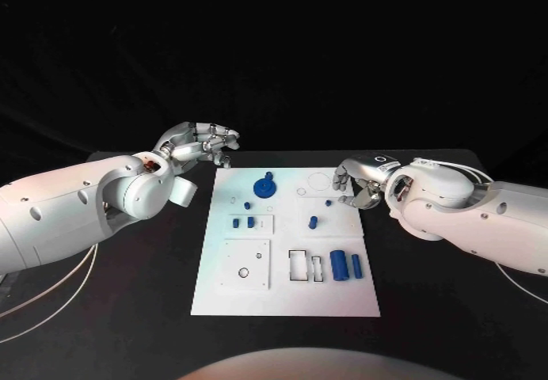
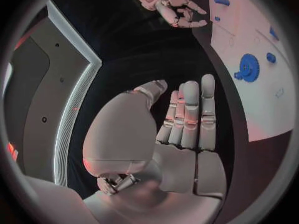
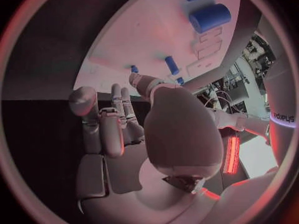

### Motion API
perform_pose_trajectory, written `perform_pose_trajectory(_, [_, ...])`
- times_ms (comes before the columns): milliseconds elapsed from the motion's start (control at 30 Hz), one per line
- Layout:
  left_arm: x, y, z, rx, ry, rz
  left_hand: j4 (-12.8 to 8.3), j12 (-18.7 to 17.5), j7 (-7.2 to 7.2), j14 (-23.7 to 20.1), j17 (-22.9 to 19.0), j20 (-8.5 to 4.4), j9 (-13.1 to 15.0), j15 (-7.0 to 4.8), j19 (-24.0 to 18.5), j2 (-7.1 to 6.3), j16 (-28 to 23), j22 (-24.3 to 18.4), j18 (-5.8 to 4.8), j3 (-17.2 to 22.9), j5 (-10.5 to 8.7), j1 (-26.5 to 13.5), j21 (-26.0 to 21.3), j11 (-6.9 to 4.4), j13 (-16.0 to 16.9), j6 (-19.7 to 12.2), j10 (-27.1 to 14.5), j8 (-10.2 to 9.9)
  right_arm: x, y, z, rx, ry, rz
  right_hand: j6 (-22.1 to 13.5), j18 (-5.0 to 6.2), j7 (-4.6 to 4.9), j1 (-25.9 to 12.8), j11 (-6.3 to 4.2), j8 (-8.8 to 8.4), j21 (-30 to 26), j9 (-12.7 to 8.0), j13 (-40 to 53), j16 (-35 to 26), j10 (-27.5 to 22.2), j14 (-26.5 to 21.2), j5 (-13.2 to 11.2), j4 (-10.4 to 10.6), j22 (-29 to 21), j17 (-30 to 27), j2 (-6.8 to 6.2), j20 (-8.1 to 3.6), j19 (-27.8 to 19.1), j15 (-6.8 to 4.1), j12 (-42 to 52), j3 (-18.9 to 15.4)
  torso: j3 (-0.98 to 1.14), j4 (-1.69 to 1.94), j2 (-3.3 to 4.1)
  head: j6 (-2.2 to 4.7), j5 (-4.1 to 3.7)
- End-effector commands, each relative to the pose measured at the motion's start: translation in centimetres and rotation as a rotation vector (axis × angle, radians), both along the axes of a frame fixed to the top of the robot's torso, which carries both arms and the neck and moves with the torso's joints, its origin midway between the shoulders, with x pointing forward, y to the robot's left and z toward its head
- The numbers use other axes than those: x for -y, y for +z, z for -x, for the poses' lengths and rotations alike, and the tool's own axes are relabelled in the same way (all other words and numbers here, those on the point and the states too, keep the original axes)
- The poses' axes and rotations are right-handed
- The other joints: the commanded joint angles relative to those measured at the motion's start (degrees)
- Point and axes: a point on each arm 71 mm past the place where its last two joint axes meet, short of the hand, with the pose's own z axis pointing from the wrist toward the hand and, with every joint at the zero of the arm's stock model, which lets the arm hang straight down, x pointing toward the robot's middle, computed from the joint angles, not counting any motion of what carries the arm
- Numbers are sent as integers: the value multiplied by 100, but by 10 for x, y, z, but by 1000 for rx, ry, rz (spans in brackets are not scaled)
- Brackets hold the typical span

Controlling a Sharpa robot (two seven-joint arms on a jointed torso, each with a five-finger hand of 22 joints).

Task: Assemble the parts on the task board

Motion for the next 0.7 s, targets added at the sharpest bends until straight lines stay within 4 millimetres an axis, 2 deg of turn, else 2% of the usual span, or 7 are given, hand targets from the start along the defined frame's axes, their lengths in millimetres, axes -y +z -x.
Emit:
perform_pose_trajectory(33, [0,4,0,-1,25,101,-7,-19,10,-6,-9,-7,-12,-15,22,15,-17,-9,56,33,-62,5,-23,10,-9,-57,23,17,-2,-6,-1,27,-2,83,56,-75,3,-59,13,-34,39,-11,-27,29,44,183,11,-32,24,13,-24,-6,60,2,-62,-8,-1,12,3,-3,-22])
perform_pose_trajectory(133, [1,4,1,-5,21,102,-6,-20,12,-6,-10,-7,-13,-14,23,11,-18,-10,56,34,-68,0,-25,11,-10,-63,22,18,-7,-11,0,18,7,82,62,-81,6,-73,16,-44,61,-14,-47,36,41,190,16,-29,41,22,-20,-5,77,3,-87,-11,-5,11,6,-7,-12])
perform_pose_trajectory(233, [1,4,2,-6,19,102,-6,-20,14,-6,-12,-6,-14,-12,24,7,-20,-11,55,33,-73,-5,-29,12,-11,-71,22,19,-12,-16,1,12,18,77,69,-86,7,-87,18,-53,84,-17,-66,49,42,201,25,-22,60,44,-11,-4,95,3,-108,-13,2,3,4,-22,7])
perform_pose_trajectory(700, [4,4,3,-13,0,91,-9,-21,19,-10,-17,-5,-17,-9,26,-1,-27,-15,54,38,-82,-13,-39,16,-15,-98,20,21,-26,-26,4,-9,46,58,104,-110,-7,-76,3,-94,211,-26,-141,94,160,245,97,-51,164,112,32,-11,189,-10,-172,38,2,3,5,-39,8])
